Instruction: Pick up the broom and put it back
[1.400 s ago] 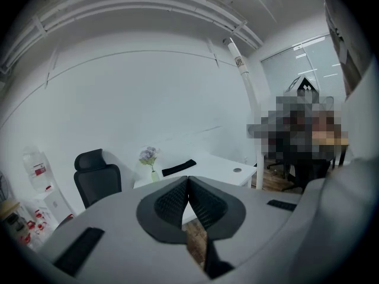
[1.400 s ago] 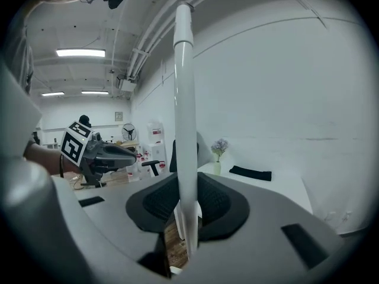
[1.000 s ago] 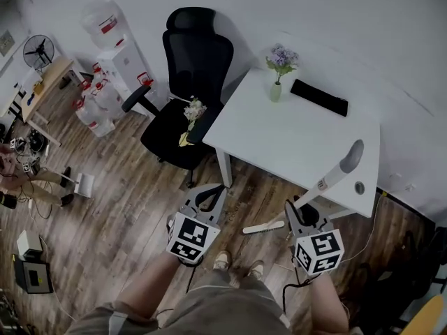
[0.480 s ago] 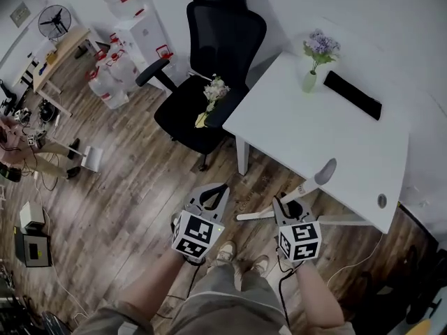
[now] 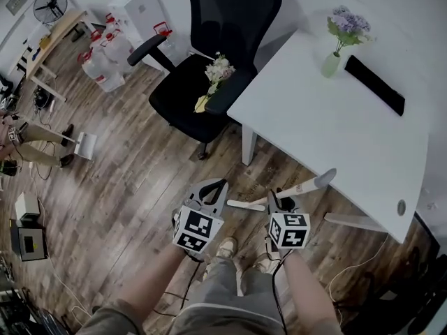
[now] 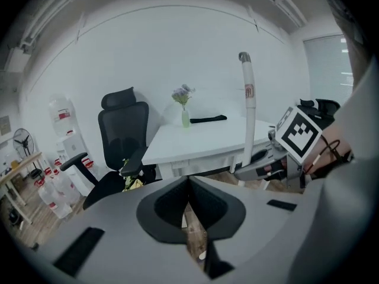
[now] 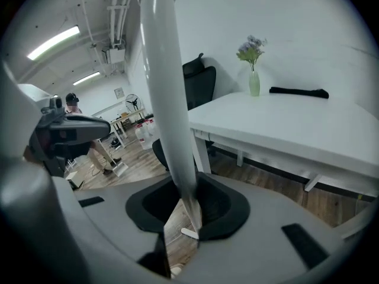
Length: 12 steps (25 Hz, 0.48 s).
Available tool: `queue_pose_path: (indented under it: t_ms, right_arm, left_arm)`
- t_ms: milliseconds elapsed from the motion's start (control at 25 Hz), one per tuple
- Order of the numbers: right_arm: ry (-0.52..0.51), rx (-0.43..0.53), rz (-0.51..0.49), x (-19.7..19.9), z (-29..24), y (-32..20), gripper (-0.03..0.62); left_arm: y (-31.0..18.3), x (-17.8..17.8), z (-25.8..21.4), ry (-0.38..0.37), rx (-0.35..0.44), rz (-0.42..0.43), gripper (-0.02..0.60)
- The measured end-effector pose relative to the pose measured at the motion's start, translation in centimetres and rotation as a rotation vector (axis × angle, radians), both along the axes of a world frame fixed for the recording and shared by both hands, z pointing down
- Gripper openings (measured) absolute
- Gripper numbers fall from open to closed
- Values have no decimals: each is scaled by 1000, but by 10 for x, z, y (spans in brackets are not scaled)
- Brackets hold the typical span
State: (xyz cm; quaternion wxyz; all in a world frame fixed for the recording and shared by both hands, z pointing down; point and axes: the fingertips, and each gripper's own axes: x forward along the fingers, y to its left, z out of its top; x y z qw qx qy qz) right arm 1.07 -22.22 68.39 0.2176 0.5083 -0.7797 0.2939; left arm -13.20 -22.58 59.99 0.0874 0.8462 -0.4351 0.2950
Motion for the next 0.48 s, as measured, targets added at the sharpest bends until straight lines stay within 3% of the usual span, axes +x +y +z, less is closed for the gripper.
queue_pose_path:
  t_ms: [280, 480]
  right_arm:
    - [20, -81, 27, -9, 77, -16, 104]
    - [32, -73, 41, -6, 104, -24, 105]
  left_arm:
    - [-27, -5, 62, 33, -8, -41, 16]
    - [-32, -3, 83, 54, 3, -42, 16]
